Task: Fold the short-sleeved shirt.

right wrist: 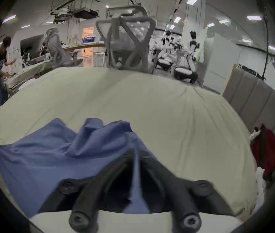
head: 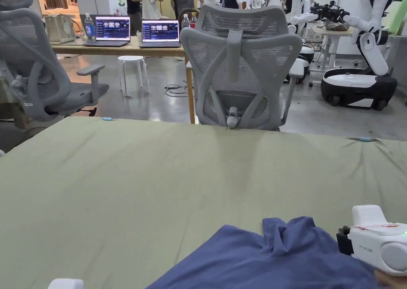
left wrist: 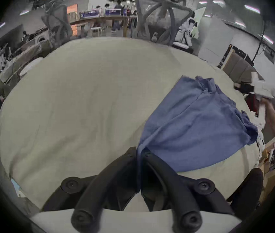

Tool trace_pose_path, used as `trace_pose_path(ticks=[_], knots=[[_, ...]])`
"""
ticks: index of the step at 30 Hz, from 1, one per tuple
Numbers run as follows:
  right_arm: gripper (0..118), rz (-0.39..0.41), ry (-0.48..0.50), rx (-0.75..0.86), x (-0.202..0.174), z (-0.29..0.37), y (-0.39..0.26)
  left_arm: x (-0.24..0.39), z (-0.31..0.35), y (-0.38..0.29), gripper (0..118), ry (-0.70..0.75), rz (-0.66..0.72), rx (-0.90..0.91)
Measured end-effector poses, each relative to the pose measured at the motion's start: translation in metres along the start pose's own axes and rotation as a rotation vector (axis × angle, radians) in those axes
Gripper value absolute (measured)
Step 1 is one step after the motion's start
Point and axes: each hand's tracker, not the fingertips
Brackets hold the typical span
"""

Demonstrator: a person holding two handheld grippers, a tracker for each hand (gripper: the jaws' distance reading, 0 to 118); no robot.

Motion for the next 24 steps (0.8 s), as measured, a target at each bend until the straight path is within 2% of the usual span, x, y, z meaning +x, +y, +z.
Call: trace_pose_path(ticks=[2,3,4,6,7,8,9,10,11,13,14,16,18,21,24], knots=[[108,-0.019,0.028,-0.067,0.008,-0.034,0.000,0.001,0.000,0.001,2,0.000,0.005,0.009],[118,-0.015,0.047,-0.112,0.010,-0.050,-0.002,0.001,0.000,0.002,2,-0.004,0.009,0.011],[118,-0.009,0.063,-0.127,0.013,-0.059,-0.003,0.001,0.000,0.003,2,-0.005,0.012,0.012],[109,0.003,0.044,-0.122,0.012,-0.077,-0.010,0.005,0.000,0.006,2,-0.006,0.017,0.011],[94,0.004,0.028,-0.149,0.011,-0.084,-0.014,0.006,-0.001,0.006,2,-0.002,0.014,0.008],[71,-0.004,0.026,-0.186,0.012,-0.090,-0.020,0.006,-0.002,0.007,2,0.004,0.013,0.006],[65,-0.027,0.064,-0.203,0.011,-0.090,-0.025,0.006,-0.004,0.008,2,0.008,0.009,0.000],[46,-0.057,0.078,-0.146,0.006,-0.081,-0.028,0.006,-0.005,0.008,2,0.012,0.007,-0.004],[0,-0.035,0.050,-0.139,0.002,-0.073,-0.027,0.006,-0.007,0.008,2,0.015,0.007,-0.009],[1,-0.040,0.099,-0.155,-0.006,-0.052,-0.023,0.007,-0.011,0.007,2,0.019,0.007,-0.016],[1,-0.023,0.053,-0.118,-0.011,-0.039,-0.023,0.008,-0.013,0.006,2,0.022,0.005,-0.017],[1,-0.033,0.099,-0.089,-0.015,-0.010,-0.019,0.010,-0.015,0.005,2,0.034,0.001,-0.015],[1,-0.022,0.061,-0.004,-0.021,0.028,-0.016,0.011,-0.016,0.005,2,0.043,-0.010,-0.006],[1,-0.030,0.061,0.078,-0.021,0.077,-0.007,0.017,-0.015,0.012,2,0.053,-0.015,0.031],[1,0.036,0.011,0.140,-0.020,0.115,0.004,0.023,-0.009,0.029,1,0.033,-0.013,0.093]])
